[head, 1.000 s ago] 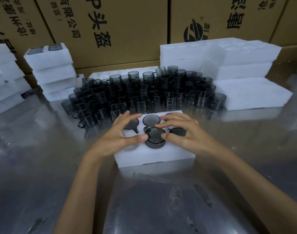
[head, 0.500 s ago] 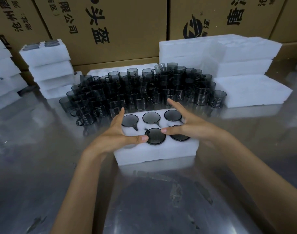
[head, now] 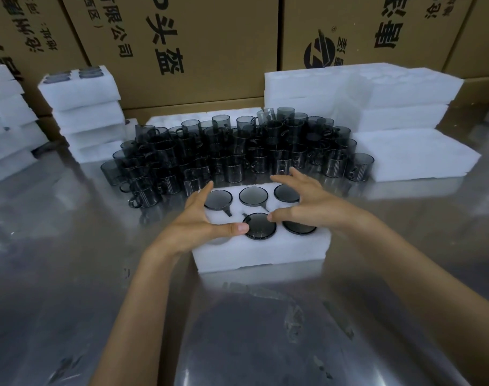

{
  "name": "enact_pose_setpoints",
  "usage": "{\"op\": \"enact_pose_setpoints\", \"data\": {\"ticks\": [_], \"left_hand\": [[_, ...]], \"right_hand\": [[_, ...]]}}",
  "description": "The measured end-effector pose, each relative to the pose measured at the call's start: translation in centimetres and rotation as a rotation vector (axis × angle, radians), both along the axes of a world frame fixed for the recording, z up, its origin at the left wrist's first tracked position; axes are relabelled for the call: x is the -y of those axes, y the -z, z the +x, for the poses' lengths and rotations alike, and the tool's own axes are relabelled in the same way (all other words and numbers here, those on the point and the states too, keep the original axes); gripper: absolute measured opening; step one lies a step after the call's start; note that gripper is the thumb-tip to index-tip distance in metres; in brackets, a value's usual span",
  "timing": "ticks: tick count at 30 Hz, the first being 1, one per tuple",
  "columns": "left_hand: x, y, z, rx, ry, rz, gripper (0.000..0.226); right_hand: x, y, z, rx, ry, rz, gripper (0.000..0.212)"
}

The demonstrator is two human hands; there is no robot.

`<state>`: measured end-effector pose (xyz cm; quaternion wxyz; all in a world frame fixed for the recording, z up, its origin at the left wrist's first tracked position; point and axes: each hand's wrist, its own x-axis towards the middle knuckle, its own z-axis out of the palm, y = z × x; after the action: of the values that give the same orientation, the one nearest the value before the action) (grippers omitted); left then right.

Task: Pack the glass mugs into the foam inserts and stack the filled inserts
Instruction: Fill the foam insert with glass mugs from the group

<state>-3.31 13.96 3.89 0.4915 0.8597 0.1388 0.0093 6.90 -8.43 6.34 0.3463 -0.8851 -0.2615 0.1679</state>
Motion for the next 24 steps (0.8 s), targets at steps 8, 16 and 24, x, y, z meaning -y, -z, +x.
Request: {"op": "enact_pose_setpoints", "data": {"ticks": [8, 16, 24], "left_hand": [[-2.9, 3.0, 2.2, 0.364, -0.533, -0.174, 0.013], [-4.8, 4.5, 2.5, 0.413, -0.766, -0.168, 0.024], [-4.4, 3.5, 2.2, 0.443, -0.754, -0.2, 0.022]], "right_hand": [[-7.1, -2.5, 0.4, 0.217, -0.154, -0.012, 0.066], [-17.0, -1.0, 2.0, 0.213, -0.145, -0.212, 0.043], [-19.3, 0.6, 1.9, 0.213, -0.027, -0.204, 0.034]]}}
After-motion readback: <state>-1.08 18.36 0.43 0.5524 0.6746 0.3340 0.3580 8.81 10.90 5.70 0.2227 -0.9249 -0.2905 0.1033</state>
